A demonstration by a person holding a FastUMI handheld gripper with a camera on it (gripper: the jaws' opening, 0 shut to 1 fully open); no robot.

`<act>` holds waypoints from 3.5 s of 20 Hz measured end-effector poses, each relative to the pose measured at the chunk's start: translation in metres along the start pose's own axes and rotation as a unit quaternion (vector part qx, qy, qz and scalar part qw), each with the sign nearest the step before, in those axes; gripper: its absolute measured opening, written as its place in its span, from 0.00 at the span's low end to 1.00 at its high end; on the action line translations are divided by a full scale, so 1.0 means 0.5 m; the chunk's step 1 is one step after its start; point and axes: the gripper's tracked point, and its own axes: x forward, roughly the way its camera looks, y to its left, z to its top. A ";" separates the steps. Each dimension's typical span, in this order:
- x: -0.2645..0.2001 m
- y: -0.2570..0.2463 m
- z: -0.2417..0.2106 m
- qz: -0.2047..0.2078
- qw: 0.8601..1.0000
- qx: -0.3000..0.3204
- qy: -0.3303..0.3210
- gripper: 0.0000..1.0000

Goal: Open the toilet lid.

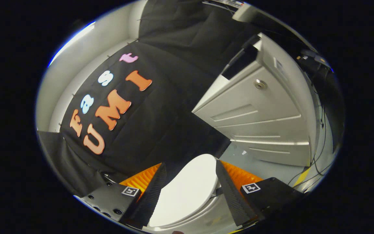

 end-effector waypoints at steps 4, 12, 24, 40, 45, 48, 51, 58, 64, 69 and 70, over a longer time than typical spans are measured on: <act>0.039 -0.101 -0.058 -0.032 0.996 0.075 0.018 0.99; 0.126 -0.164 -0.118 -0.046 0.981 0.183 0.037 0.97; 0.158 -0.145 -0.154 -0.042 0.960 0.274 0.048 0.09; 0.113 0.142 -0.045 0.011 0.991 0.132 0.008 0.08; 0.120 0.242 -0.018 0.015 0.998 0.055 -0.020 0.08; 0.119 0.306 -0.018 0.015 1.000 0.004 -0.022 0.08; 0.121 0.357 -0.010 0.011 0.998 -0.045 -0.038 0.08; 0.111 0.464 -0.026 0.002 0.989 -0.137 -0.045 0.08; 0.096 0.525 -0.047 -0.006 0.979 -0.196 -0.050 0.08; 0.073 0.593 -0.074 -0.011 0.976 -0.206 -0.064 0.08; 0.071 0.613 -0.085 -0.008 0.975 -0.214 -0.064 0.08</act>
